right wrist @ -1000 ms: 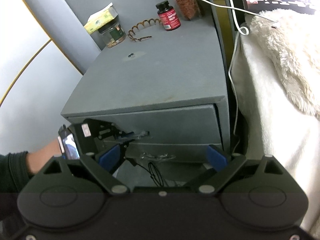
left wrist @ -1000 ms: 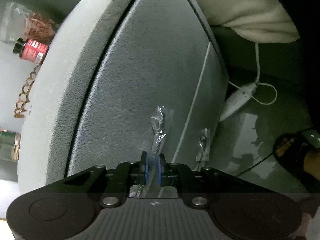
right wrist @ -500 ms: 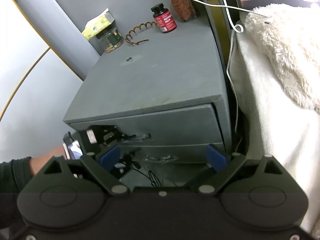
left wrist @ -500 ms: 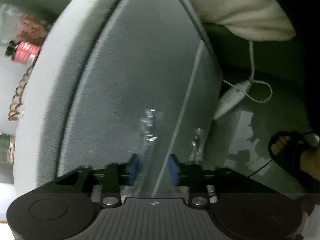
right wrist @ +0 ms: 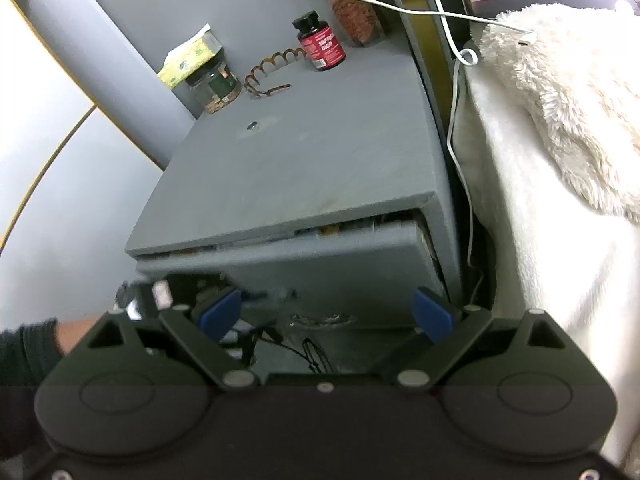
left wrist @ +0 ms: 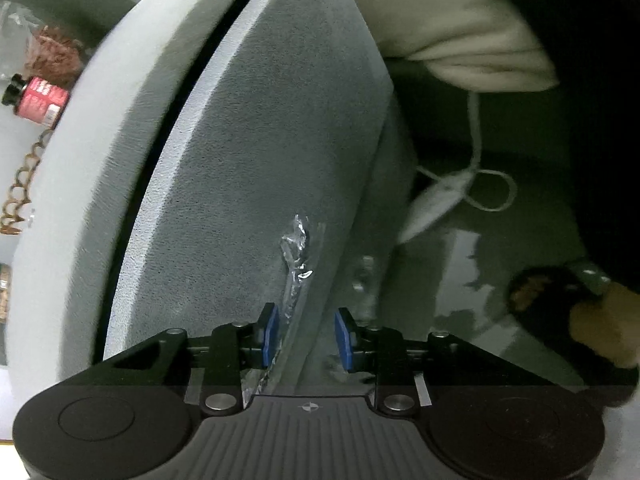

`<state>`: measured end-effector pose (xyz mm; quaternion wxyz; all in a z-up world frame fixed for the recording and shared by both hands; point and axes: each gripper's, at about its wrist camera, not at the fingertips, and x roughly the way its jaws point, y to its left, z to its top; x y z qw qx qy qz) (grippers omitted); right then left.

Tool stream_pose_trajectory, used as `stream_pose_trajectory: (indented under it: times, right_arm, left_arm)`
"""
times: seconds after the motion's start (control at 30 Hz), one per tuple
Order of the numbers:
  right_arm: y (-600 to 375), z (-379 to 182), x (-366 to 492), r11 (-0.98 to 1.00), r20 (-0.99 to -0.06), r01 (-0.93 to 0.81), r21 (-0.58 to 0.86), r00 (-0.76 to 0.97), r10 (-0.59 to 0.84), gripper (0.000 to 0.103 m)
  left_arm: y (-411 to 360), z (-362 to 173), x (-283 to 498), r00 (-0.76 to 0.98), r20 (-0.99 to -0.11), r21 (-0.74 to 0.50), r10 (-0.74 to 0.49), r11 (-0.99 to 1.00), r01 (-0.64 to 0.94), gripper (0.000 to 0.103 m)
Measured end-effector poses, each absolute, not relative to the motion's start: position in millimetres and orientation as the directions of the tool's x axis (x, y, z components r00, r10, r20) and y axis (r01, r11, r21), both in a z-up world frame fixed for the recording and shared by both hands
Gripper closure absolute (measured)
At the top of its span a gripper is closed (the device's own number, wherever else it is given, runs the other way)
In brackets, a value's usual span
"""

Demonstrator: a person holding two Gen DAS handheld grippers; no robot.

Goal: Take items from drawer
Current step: 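Pull the upper drawer open by its handle with the left tool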

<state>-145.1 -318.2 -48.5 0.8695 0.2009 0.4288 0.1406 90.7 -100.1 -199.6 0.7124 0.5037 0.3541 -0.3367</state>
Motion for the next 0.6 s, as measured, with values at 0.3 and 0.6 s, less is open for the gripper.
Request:
stream_pose_trajectory:
  times: [0.3,0.6]
  right_arm:
    - [-317.7,-49.2,-147.9,0.880,-0.685,-0.074,0.469,0.598,0.416,0.011]
    - [-313.4,-49.9,-146.3,0.890,-0.696,-0.076,0.449,0.595,0.402,0.011]
  left_arm:
    - [-88.9,-144.8,67.4,0.527,-0.830,0.277,-0.180,0.688,0.671,0.048]
    - [-41.0,-67.8,116.8,0.552,-0.833,0.035,-0.048,0.990,0.139,0.000]
